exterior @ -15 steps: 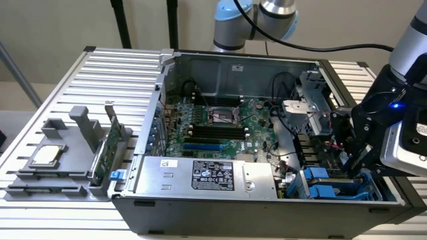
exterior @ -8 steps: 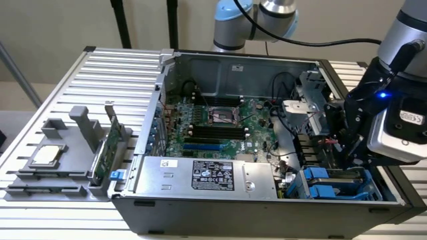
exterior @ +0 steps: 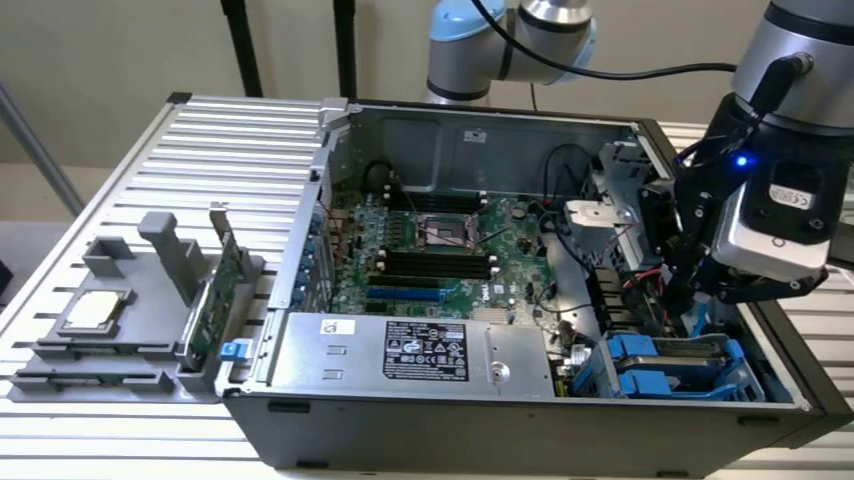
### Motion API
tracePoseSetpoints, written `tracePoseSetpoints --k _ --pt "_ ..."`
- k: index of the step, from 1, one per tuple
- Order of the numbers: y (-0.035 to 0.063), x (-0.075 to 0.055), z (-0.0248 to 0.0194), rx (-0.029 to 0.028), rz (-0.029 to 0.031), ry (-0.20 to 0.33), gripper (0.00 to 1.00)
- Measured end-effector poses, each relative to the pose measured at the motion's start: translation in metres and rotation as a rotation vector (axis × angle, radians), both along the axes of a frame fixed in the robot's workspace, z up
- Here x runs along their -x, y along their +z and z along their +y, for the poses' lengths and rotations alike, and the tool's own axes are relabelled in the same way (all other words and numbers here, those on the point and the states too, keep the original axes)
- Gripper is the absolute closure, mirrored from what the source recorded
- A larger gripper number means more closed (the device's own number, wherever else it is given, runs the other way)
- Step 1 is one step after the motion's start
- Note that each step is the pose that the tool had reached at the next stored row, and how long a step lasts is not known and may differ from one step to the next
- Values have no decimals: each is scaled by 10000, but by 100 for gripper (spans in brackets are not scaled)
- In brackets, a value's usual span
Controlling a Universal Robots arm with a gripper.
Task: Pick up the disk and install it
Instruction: 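Insert the first disk wire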
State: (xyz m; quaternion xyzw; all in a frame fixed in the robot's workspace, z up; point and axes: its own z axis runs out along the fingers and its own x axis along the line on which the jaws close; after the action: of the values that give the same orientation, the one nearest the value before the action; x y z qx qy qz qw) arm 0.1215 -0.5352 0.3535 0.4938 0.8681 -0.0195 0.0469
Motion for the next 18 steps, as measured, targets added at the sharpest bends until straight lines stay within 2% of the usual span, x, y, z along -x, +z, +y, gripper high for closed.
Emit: tracePoseSetpoints --k 5,18 --pt "0 0 0 6 2 -765 84" --pt "1 0 1 7 2 -3137 84"
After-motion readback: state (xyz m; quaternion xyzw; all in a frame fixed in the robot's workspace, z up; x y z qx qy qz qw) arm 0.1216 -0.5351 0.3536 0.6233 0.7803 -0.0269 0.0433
